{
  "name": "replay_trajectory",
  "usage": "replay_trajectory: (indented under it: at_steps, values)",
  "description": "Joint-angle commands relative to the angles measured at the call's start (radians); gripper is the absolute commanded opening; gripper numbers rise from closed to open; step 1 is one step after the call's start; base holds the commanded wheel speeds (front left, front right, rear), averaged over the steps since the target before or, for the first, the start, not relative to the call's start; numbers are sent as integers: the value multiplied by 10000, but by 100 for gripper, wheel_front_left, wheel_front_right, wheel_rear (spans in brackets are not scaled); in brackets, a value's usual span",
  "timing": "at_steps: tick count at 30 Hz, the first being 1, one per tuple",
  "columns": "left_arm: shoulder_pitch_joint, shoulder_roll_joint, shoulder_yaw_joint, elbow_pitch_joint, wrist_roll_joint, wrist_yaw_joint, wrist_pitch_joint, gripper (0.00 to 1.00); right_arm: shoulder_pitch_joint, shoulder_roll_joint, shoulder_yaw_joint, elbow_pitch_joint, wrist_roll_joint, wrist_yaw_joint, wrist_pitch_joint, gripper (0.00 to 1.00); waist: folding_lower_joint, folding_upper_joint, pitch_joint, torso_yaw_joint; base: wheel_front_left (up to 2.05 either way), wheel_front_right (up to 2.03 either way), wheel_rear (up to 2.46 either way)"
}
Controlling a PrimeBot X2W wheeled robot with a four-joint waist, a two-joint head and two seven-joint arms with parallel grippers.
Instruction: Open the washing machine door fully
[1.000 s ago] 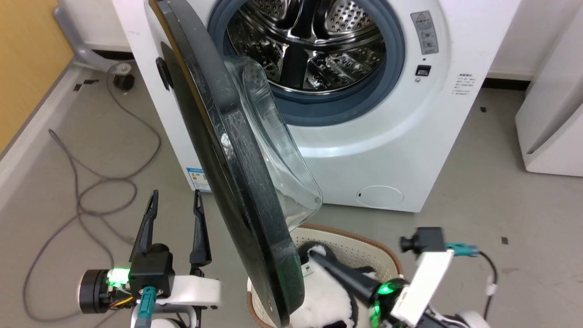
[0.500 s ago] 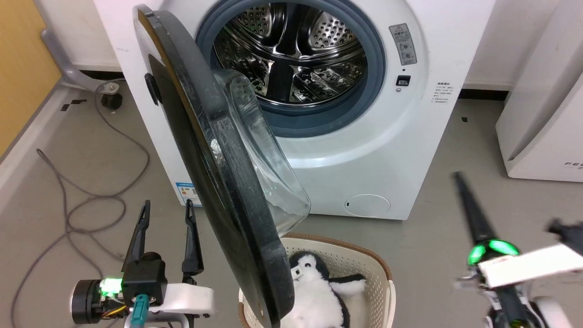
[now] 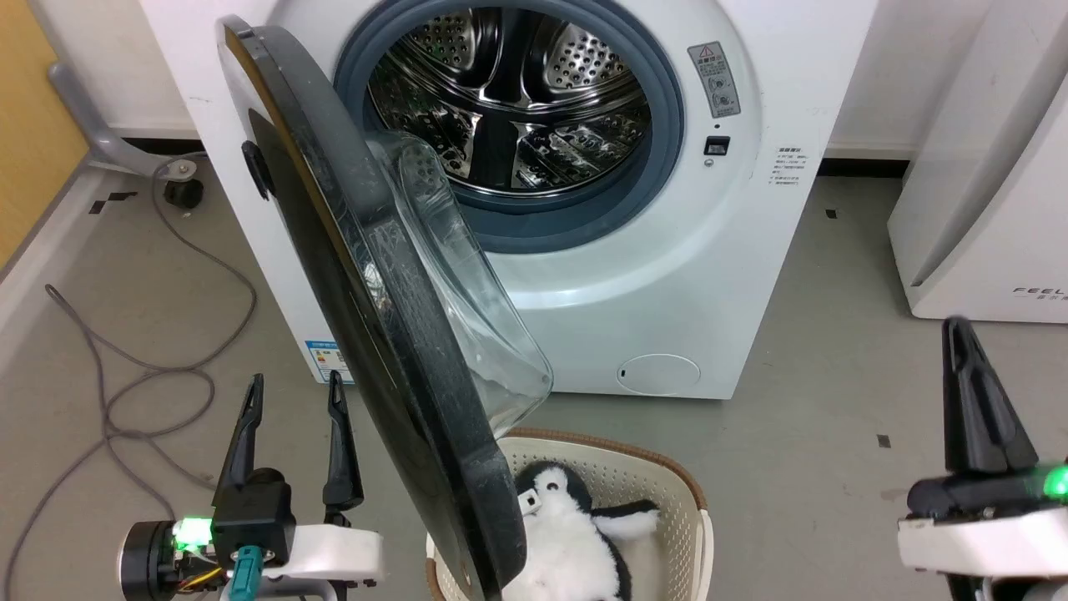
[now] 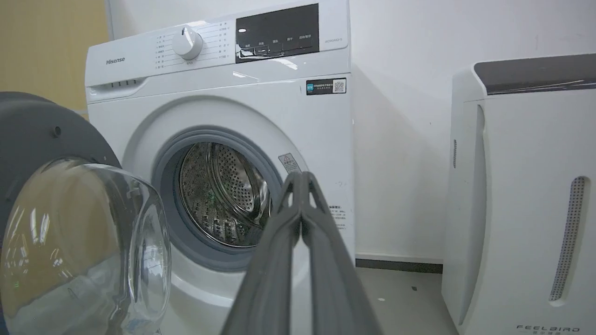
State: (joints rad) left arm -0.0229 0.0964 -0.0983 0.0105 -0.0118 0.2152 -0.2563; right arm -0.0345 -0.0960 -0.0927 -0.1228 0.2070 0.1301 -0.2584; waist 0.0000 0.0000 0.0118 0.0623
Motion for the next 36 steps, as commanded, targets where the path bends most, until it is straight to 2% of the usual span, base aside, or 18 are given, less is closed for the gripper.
replay_trajectory:
  at_steps: [1,6,15,16,17,28,29,30,31,36]
  values:
    - [79,-2,25,-28,-40,-46,-55,100,226,68,-64,-88,-220,6,-31,0,0,0,7,5,0,0,0]
    - [51,-10,58,-29,-26,-83,-55,100,666,314,-147,-97,-1477,6,-32,0,0,0,11,12,0,0,0]
    - [36,-48,84,14,-34,-145,-55,100,1224,450,-70,1008,-1332,6,-33,0,0,0,16,66,0,0,0]
    - [42,-55,89,19,-38,-147,-55,100,1248,452,-56,1086,-1128,6,-33,43,0,0,13,70,0,0,0]
    - [50,-60,98,25,-40,-147,-55,100,1258,453,-30,1115,-954,6,-33,100,0,0,10,70,0,0,0]
    - [-20,-95,297,-52,-37,-90,-55,100,1249,456,31,1088,-961,6,-33,100,0,0,-7,123,0,0,0]
    - [-49,-77,339,-101,-34,-84,-55,51,1249,456,31,1092,-969,6,-33,100,0,0,-16,130,0,0,0]
    - [-113,-51,401,-228,-16,-54,-55,11,1248,456,35,1096,-982,6,-33,100,0,0,-21,138,0,0,0]
    - [-169,-31,461,-353,-23,-40,-55,0,1246,456,42,1103,-996,6,-33,100,0,0,-27,143,0,0,0]
    - [-645,136,698,-1361,56,-4,-55,0,1238,456,71,1147,-1016,6,-33,100,0,0,-69,154,0,0,0]
